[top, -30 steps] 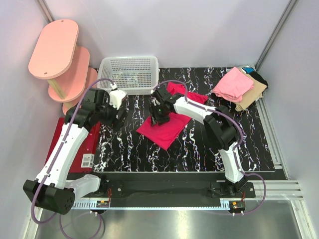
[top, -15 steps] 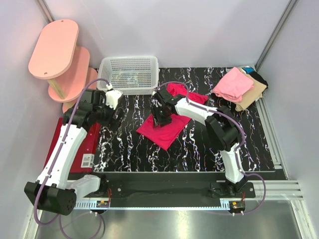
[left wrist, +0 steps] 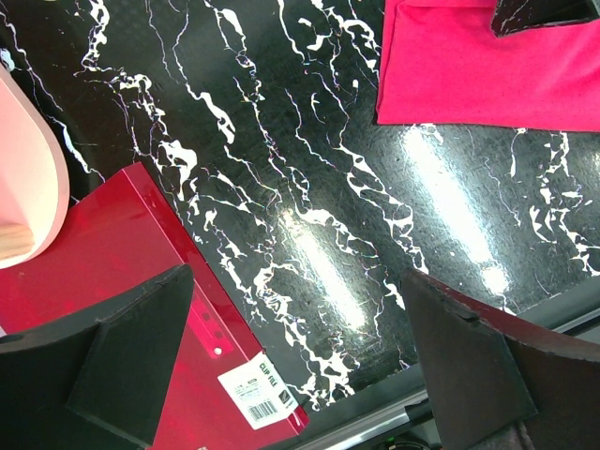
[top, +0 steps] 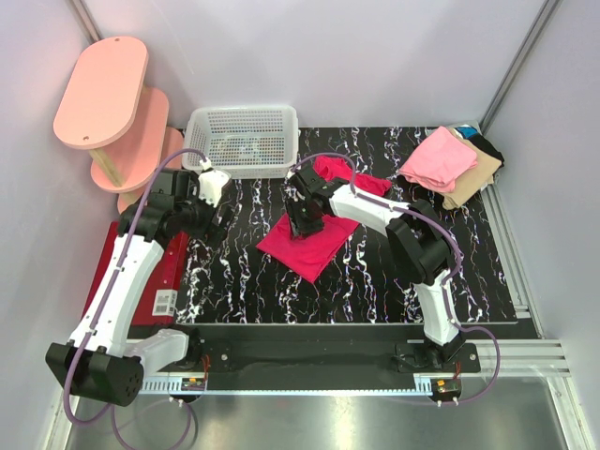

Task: Fold and stack the t-shirts
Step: Fold the folded rectangular tshirt in 1/3 of the way

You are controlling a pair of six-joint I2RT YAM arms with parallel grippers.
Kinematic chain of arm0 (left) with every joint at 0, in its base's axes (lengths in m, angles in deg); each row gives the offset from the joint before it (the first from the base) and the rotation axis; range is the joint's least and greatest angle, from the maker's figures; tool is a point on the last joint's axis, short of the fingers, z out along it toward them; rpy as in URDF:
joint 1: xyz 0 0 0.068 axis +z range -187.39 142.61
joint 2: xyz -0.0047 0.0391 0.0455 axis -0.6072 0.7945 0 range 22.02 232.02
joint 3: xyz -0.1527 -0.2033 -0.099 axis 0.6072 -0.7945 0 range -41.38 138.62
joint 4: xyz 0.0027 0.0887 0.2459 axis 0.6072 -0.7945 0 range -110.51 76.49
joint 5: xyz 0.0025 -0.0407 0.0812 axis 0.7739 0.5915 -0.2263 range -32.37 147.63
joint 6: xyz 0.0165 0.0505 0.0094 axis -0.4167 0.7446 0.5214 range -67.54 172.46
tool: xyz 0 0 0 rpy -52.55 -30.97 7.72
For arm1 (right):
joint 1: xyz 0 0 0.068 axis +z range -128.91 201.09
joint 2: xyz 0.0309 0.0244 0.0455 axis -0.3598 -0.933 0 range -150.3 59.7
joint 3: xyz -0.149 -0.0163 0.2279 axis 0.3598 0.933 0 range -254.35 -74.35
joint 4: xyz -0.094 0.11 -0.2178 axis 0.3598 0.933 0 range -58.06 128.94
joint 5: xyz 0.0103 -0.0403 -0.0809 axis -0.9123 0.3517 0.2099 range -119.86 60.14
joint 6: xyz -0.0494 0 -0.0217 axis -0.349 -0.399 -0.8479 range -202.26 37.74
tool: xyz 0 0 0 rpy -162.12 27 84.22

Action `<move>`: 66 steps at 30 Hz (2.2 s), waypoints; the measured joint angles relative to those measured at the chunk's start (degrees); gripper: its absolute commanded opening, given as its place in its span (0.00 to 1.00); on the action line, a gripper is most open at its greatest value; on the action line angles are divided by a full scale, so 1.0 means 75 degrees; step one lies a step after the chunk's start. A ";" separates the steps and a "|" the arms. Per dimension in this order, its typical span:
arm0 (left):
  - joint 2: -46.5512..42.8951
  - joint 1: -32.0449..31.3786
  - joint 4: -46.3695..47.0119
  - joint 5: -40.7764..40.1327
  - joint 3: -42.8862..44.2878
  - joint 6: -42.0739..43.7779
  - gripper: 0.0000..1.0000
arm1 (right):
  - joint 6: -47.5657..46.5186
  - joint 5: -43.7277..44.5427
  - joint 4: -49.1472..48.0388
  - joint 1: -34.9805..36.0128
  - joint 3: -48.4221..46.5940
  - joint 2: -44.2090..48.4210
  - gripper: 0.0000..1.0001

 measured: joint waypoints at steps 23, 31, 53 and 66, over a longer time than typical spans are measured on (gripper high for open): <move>-0.0125 0.0160 0.0000 -0.0035 -0.0102 0.0082 0.99 | -0.0187 0.0189 0.0099 -0.0338 -0.0886 -0.0297 0.48; -0.0195 0.0160 -0.0006 -0.0035 -0.0143 0.0137 0.99 | -0.0140 0.0026 0.0140 -0.0335 -0.0093 0.0044 0.41; -0.0195 0.0239 -0.0006 -0.0041 -0.0143 0.0184 0.99 | 0.0079 -0.0262 0.0023 -0.0245 -0.0093 -0.0221 0.18; -0.0207 0.0350 -0.0006 -0.0041 -0.0149 0.0224 0.99 | 0.0061 -0.0114 0.0181 -0.0265 -0.1390 -0.0629 0.00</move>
